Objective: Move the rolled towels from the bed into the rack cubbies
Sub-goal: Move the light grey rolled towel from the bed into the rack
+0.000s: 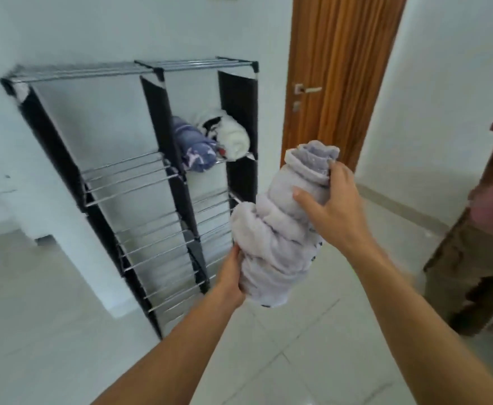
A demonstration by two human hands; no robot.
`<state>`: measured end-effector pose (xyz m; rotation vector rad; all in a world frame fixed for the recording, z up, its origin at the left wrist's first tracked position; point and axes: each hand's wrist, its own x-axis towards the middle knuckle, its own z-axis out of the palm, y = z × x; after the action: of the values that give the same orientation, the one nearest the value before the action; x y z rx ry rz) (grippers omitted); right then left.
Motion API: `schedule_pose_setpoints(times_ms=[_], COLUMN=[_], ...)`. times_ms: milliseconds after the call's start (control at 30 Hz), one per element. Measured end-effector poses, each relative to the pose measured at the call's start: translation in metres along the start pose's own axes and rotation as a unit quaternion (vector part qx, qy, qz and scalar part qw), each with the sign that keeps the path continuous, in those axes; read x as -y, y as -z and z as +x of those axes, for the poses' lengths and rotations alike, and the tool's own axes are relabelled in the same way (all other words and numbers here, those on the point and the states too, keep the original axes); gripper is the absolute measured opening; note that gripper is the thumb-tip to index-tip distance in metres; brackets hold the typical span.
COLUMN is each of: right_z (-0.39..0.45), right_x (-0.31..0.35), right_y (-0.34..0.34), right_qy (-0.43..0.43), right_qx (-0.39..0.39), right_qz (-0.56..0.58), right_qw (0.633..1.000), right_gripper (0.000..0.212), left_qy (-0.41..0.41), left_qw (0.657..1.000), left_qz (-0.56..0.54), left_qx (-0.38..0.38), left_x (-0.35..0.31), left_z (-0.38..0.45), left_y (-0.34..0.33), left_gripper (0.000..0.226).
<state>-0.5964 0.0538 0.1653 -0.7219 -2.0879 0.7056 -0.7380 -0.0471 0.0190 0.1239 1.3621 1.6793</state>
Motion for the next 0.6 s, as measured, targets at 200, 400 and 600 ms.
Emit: schedule_pose_setpoints(times_ms=[200,400,600], right_z=[0.087,0.175,0.246], right_x=[0.060,0.095,0.124], right_y=[-0.117,-0.222,-0.315], right_qy=[0.140,0.231,0.250], right_qx=[0.109,0.178,0.253], right_qz=[0.056,0.095,0.110], right_qw=[0.983,0.952,0.928], right_gripper=[0.057,0.063,0.070], left_qy=[-0.070,-0.109,-0.143], left_qw=[0.984,0.962,0.942], left_qz=[-0.113,-0.159,-0.198], left_qx=[-0.115,-0.192,-0.232], left_x=[-0.079,-0.144,-0.192], left_z=[0.034,0.087,0.127], left_y=[0.088,0.143,0.181], left_gripper=[0.064,0.054,0.057])
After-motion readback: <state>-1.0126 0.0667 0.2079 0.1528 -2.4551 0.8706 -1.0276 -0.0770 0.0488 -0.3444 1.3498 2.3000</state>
